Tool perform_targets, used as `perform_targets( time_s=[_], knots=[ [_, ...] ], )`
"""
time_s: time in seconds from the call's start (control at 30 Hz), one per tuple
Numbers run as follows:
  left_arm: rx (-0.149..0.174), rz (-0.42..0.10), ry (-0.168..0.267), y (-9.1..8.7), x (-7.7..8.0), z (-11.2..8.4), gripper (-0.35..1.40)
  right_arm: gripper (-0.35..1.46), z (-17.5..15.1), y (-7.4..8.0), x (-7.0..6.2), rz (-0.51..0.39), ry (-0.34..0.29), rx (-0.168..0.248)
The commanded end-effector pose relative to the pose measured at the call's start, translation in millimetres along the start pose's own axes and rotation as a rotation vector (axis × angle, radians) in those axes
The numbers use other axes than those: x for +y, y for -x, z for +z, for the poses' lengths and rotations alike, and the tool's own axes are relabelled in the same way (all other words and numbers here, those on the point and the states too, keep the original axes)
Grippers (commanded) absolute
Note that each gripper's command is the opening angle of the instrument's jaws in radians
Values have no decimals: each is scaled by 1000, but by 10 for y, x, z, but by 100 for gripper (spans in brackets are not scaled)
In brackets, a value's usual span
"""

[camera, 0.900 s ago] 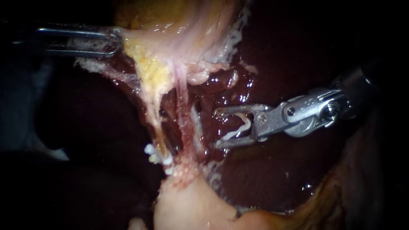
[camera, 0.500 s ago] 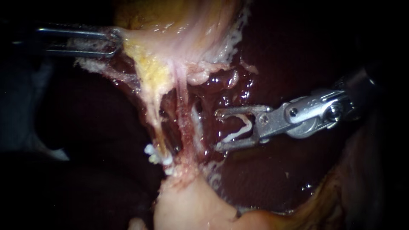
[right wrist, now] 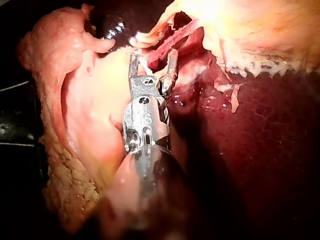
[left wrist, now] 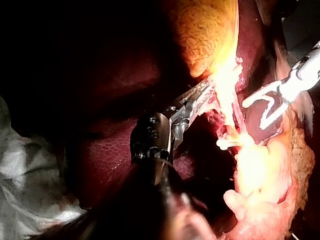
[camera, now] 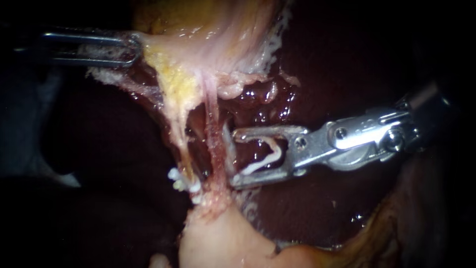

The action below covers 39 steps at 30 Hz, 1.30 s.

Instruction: Clipping third clip left tube

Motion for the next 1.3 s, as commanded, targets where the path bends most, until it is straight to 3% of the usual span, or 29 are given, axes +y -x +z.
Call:
perform_targets(
  time_s=[0.03,0.33,0.53,1.0,1.3],
  knots=[
    [0,0,0,0,0,0,-35,49,2,-1,-2,-2,-2,2],
    [0,0,0,0,0,-1,-35,49,10,-13,-10,35,-38,46],
    [0,0,0,0,0,-1,-35,49,21,-15,-8,52,-47,56],
    [0,0,0,1,2,-1,-35,49,29,5,13,81,-51,55],
    [-1,0,2,1,2,-1,-35,49,43,10,26,107,-99,94]
  ],
)
